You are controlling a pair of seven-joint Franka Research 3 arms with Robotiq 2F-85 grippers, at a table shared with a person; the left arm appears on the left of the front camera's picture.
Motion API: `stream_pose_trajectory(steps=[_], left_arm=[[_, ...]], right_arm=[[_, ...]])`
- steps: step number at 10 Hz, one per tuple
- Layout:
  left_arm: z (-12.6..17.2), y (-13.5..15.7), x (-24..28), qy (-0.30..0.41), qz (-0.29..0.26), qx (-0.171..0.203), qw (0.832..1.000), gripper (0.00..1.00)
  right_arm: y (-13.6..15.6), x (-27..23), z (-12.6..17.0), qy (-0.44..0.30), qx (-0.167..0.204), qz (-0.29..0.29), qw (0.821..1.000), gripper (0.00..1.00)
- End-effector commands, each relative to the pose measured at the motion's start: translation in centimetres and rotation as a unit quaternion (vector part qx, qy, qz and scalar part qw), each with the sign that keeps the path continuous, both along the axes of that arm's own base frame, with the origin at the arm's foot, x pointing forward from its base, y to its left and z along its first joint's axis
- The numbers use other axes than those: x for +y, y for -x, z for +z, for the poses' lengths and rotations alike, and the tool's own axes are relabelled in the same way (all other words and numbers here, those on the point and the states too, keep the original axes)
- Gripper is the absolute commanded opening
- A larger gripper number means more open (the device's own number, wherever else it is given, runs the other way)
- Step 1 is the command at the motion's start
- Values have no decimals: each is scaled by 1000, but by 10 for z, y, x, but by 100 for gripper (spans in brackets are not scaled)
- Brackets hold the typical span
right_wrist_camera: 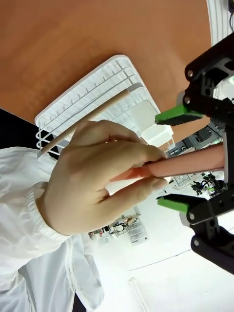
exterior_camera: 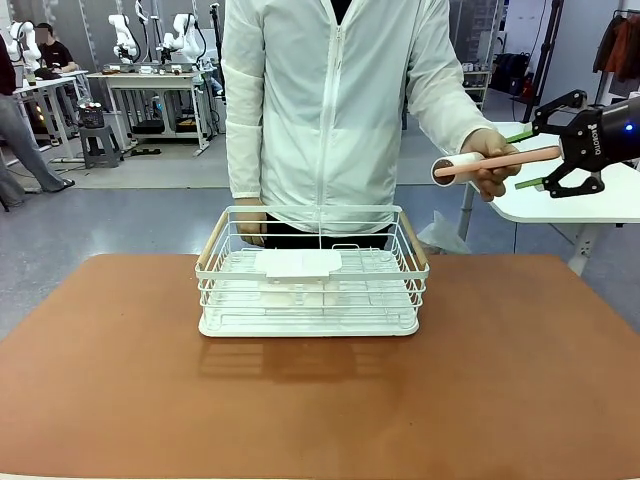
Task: Clean the table.
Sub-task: Pick up the Lint Roller when the human hands it over.
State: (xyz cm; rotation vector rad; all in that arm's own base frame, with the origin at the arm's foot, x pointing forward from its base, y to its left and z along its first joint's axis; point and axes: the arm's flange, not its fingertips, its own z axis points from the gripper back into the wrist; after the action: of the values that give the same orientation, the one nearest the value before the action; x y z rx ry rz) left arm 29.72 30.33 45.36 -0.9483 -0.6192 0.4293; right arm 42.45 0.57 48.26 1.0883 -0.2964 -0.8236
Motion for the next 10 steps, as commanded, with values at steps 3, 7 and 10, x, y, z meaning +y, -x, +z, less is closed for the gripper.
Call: stream_pose_trajectory(steps=[3,7,10], left_arm=[[1,2,2,3,-4,-13,1000,100],[1,2,2,3,-4,-13,1000,100],[1,2,2,3,-4,-13,1000,100]], right_arm=[[-3,-3,-6,-1,-29,-14,999,32],[-4,-7,-4,-5,-34,-18,999,0],[-1,-9,0,-1,-14,-16,1000,1]])
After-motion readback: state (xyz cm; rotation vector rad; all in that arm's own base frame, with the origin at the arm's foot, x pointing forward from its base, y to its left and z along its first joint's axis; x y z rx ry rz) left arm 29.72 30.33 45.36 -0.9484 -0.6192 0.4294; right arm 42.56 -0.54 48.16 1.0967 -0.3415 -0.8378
